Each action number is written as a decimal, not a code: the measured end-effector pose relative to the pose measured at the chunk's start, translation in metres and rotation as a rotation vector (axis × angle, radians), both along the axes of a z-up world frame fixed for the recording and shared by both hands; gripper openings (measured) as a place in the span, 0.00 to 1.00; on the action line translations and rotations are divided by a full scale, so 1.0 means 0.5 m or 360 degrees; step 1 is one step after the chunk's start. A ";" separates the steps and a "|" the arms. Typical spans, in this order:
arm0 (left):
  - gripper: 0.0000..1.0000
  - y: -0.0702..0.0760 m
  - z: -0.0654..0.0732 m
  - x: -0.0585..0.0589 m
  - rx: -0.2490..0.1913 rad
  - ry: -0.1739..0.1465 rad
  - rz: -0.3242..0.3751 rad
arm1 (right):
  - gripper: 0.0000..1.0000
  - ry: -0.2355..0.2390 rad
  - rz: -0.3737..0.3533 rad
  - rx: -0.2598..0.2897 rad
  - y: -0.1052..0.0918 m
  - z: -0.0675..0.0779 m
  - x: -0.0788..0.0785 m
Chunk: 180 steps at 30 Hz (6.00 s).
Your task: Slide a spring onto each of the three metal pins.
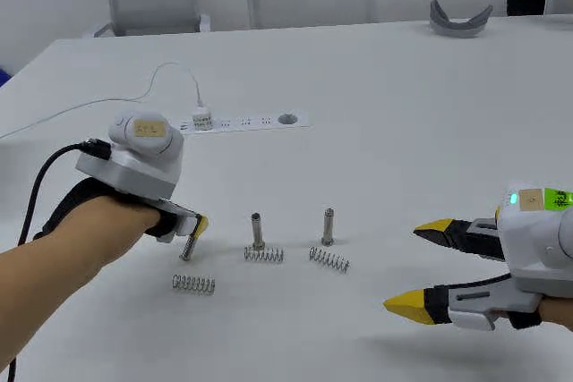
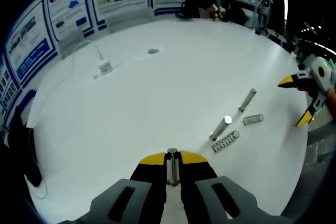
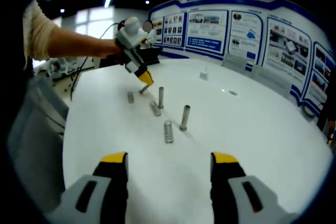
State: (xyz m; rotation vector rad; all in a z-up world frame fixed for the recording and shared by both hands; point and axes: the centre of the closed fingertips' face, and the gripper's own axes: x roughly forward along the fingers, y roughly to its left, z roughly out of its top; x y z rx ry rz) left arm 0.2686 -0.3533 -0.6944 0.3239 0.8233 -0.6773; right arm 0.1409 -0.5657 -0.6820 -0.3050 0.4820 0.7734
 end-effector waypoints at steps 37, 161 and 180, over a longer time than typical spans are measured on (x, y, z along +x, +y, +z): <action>0.09 0.042 0.015 -0.030 -0.0148 -0.0073 0.0058 | 0.65 0.0001 0.0030 -0.0026 0.013 0.002 -0.004; 0.11 0.040 -0.079 -0.163 -0.0051 -0.0135 -0.0598 | 0.64 0.0015 0.0064 -0.0062 0.029 -0.002 -0.009; 0.10 0.011 -0.034 -0.189 -0.0140 -0.0232 -0.0635 | 0.56 -0.0016 0.0193 -0.0048 0.093 0.034 0.005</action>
